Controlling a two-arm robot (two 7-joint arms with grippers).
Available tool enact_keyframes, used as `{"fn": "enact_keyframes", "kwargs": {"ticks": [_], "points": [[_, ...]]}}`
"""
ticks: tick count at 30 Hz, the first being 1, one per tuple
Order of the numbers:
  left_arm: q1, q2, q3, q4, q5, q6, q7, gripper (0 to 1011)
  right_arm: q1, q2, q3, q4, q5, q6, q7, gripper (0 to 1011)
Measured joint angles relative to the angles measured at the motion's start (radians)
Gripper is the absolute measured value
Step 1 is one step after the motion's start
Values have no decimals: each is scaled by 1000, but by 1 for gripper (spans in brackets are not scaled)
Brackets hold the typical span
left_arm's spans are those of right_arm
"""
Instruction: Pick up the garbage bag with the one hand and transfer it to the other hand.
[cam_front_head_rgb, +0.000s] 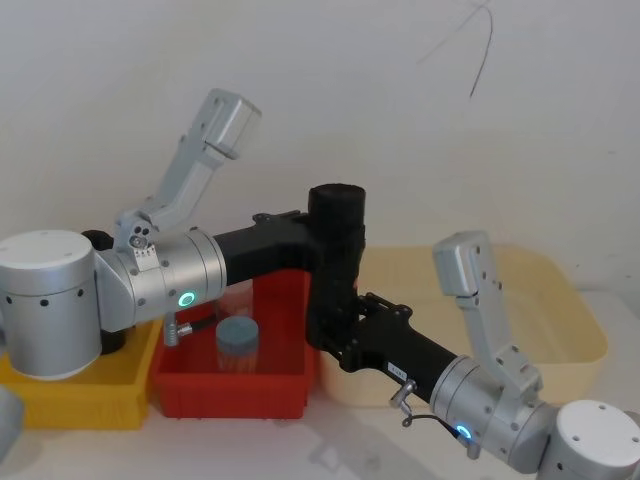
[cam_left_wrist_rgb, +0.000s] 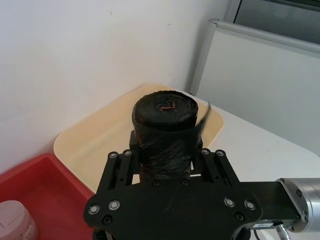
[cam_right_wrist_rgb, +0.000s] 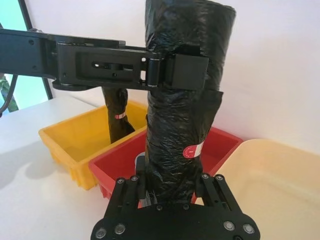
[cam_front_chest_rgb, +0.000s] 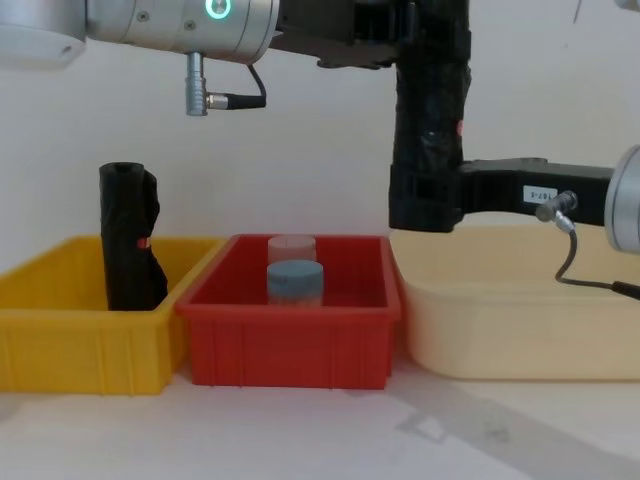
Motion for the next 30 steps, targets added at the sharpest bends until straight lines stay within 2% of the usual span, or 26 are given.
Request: {"fn": "enact_keyframes", "kwargs": {"ticks": [4, 6, 9, 13, 17, 30], "points": [[0, 0, 0, 0, 0, 0, 0, 629, -1, -2, 3, -3, 7, 2, -4, 503], [0, 0, 0, 0, 0, 0, 0, 718, -3, -6, 7, -5, 14, 7, -11, 502], [0, 1, 0, -2, 0, 0, 2, 773, -4, -13, 15, -8, 23, 14, -22, 503], [6, 5, -5, -10, -4, 8, 12, 918, -3, -23, 26, -10, 39, 32, -42, 502], [15, 14, -15, -26, -13, 22, 25, 1001, 3, -32, 36, -9, 53, 52, -61, 502], [70, 58, -81, -112, -59, 64, 69, 1000, 53, -68, 51, 50, 72, 119, -137, 502]]}}
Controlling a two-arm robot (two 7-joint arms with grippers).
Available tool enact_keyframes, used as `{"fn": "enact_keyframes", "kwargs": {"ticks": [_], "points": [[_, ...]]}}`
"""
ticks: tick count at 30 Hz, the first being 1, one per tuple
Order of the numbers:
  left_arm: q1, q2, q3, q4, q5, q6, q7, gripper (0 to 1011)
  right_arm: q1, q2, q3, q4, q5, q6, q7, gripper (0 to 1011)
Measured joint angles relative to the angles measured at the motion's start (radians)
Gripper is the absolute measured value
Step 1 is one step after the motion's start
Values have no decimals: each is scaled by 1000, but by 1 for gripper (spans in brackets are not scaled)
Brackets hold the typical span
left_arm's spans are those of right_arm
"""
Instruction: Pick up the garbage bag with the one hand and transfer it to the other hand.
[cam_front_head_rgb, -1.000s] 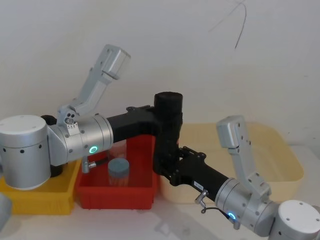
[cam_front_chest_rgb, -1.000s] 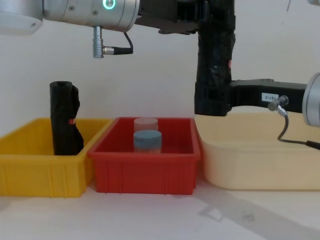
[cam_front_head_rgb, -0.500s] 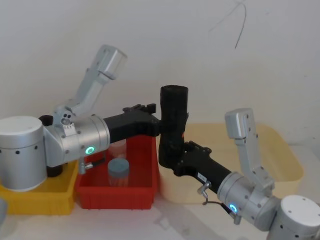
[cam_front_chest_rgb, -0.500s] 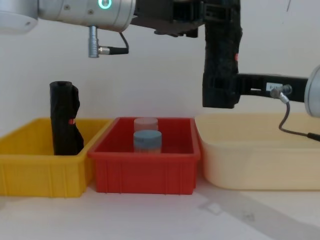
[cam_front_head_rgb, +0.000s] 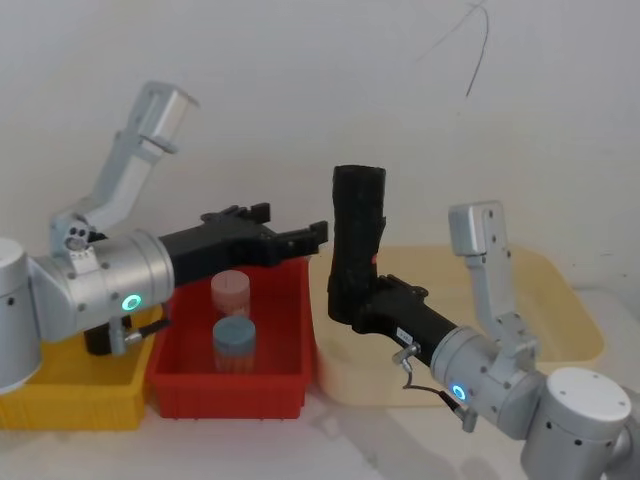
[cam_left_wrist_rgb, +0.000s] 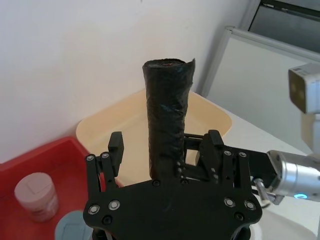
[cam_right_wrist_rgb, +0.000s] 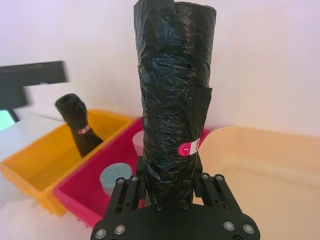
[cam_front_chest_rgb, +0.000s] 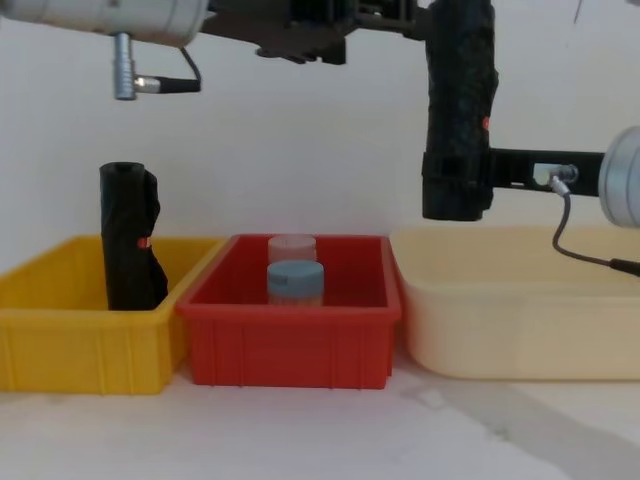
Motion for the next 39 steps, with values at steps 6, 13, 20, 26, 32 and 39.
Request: {"fn": "enact_keyframes", "kwargs": {"ticks": [6, 13, 20, 26, 32, 39], "points": [[34, 22, -37, -42, -17, 6, 30, 1000, 24, -14, -3, 39, -14, 11, -30, 502], [75, 48, -77, -81, -26, 6, 66, 1000, 59, -28, -4, 96, -43, 13, -68, 510], [105, 68, -105, -107, -32, 0, 91, 1000, 87, -41, -1, 146, -76, -6, -108, 742], [117, 77, -116, -119, -34, -4, 102, 1000, 93, -50, 7, 163, -99, -26, -144, 900], [127, 83, -125, -127, -36, -6, 109, 1000, 90, -52, 12, 166, -124, -60, -168, 1000], [133, 87, -130, -132, -37, -8, 114, 1000, 74, -31, 2, 145, -149, -101, -149, 1000]]}}
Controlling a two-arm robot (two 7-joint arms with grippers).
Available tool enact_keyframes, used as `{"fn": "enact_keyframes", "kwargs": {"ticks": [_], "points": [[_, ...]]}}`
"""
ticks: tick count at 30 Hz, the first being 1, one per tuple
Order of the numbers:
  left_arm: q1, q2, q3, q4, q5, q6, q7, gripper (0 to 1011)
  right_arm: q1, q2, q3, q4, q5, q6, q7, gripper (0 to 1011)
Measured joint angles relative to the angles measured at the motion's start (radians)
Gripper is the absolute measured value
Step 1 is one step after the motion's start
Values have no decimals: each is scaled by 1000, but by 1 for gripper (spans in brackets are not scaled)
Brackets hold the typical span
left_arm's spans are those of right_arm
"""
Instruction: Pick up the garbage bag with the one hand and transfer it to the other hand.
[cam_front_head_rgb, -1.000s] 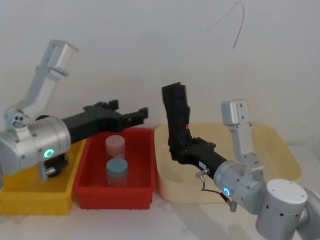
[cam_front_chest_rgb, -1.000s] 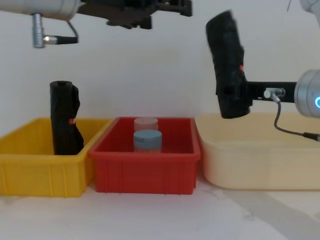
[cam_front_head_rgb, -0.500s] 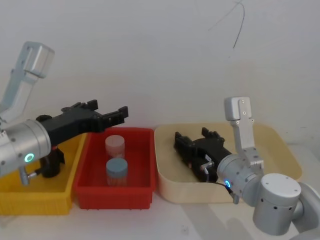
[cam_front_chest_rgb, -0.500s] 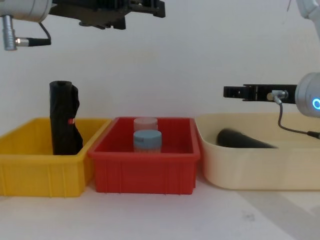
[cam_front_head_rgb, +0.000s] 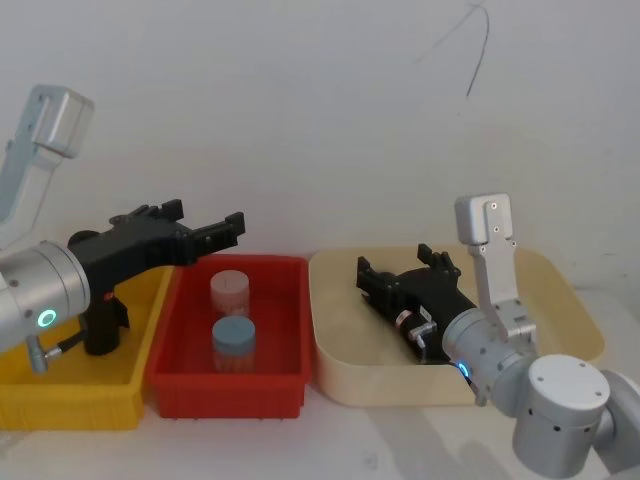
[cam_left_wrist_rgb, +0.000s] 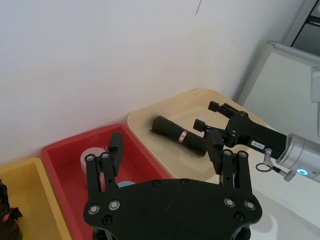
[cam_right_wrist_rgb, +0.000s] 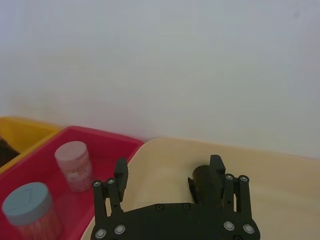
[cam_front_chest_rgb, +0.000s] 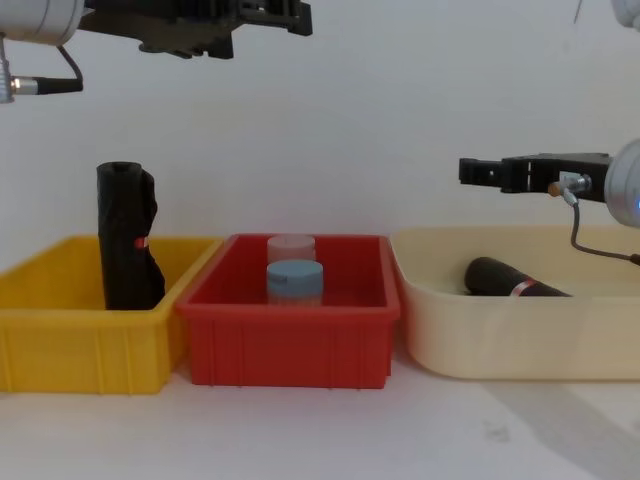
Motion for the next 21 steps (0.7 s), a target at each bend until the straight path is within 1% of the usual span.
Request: {"fn": "enact_keyframes", "kwargs": {"ticks": [4, 6, 7, 12, 15, 16, 19, 20, 21], "points": [[2, 1, -2, -2, -1, -1, 1, 1000, -8, 13, -9, -14, -9, -13, 21, 1000], [3, 2, -3, -3, -1, -1, 2, 1000, -14, 26, -18, -28, -17, -24, 46, 1000], [3, 2, -3, -3, -1, -1, 2, 1000, -14, 26, -18, -28, -17, -24, 46, 1000], [5, 3, -5, -4, -1, -2, 4, 1000, -25, 49, -37, -54, -25, -33, 95, 1000], [5, 4, -6, -5, -1, -2, 4, 1000, -30, 64, -53, -71, -27, -30, 134, 1000], [6, 4, -6, -5, -1, -2, 5, 1000, -30, 64, -53, -71, -27, -30, 134, 1000], [6, 4, -6, -5, -1, -2, 5, 1000, -30, 76, -73, -86, -27, -12, 175, 1000], [6, 4, -6, -5, -1, -2, 5, 1000, -30, 76, -73, -86, -27, -12, 175, 1000], [6, 4, -6, -5, -1, -2, 5, 1000, -29, 79, -80, -91, -27, -1, 190, 1000]]}}
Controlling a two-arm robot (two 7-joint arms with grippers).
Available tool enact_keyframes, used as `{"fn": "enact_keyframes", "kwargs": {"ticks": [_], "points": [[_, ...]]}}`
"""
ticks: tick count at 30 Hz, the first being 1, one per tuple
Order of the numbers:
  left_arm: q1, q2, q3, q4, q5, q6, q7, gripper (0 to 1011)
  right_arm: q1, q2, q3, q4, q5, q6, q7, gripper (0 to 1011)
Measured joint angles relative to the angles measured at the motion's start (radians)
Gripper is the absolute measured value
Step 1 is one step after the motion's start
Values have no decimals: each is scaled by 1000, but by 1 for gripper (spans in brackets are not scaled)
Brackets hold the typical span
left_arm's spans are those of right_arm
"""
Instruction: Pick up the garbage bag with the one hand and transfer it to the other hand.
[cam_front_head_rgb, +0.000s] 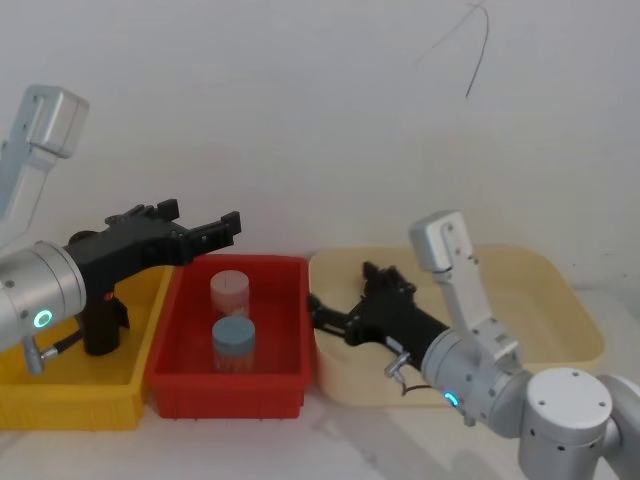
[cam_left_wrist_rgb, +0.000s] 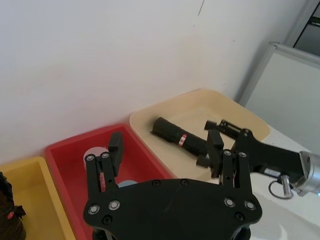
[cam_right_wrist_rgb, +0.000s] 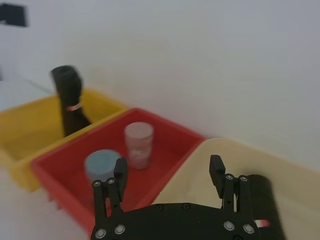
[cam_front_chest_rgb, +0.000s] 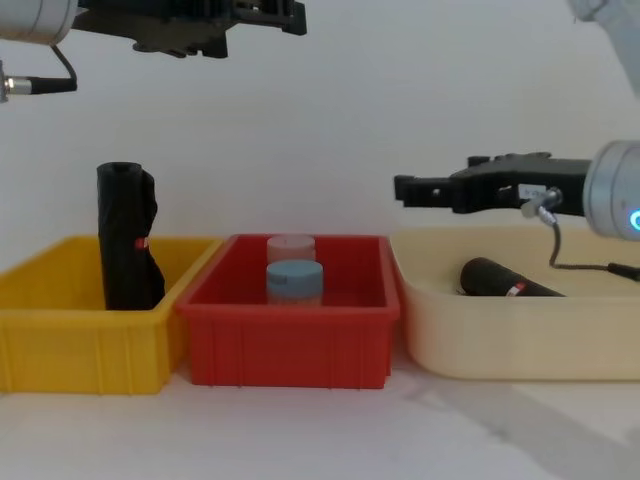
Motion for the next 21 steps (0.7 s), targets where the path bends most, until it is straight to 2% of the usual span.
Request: {"fn": "enact_keyframes", "kwargs": {"ticks": [11, 21], "points": [[1, 1, -1, -1, 0, 0, 1, 1000, 29, 2, -58, 4, -20, 77, 66, 1000], [1, 1, -1, -1, 0, 0, 1, 1000, 71, -22, -97, 46, -47, 116, 95, 1000]]}}
